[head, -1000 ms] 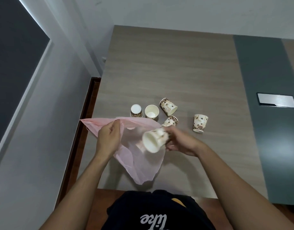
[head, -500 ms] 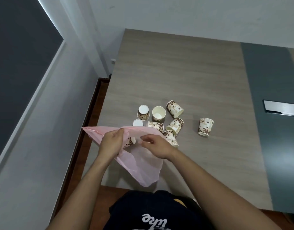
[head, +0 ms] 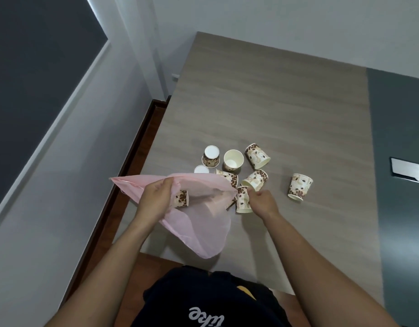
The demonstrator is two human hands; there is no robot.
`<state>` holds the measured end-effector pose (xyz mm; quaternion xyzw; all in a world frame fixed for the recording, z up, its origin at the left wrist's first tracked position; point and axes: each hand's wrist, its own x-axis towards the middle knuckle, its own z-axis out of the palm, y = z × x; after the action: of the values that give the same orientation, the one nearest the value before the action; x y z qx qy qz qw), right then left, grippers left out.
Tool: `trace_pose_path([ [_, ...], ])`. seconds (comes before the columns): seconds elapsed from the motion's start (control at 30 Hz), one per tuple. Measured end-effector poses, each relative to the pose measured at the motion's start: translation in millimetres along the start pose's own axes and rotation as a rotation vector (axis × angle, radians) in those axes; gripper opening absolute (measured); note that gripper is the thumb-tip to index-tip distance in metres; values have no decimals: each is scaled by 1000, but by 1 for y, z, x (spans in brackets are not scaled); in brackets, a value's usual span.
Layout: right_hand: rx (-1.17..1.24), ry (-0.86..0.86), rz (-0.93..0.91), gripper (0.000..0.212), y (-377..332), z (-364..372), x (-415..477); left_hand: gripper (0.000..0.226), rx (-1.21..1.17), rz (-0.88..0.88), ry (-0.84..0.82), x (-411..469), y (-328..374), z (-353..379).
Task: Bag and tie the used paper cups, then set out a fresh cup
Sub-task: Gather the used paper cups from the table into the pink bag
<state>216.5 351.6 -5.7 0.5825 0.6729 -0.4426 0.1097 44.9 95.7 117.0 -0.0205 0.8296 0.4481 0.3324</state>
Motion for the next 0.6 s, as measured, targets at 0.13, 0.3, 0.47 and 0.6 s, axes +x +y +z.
trace_pose_path([
  [0.13, -58, -23, 154, 89, 16, 30, 14, 40, -44, 29, -105, -11, 5, 5],
  [0.3, -97, -91, 153, 77, 38, 34, 10, 40, -51, 101, -168, -9, -3, 8],
  [0.47, 114, -46, 98, 51, 44, 13, -7, 43, 20, 107, -105, 2, -15, 1],
  [0.6, 731, -187, 135, 41, 38, -12, -18, 33, 20, 88, 18, 6, -12, 2],
])
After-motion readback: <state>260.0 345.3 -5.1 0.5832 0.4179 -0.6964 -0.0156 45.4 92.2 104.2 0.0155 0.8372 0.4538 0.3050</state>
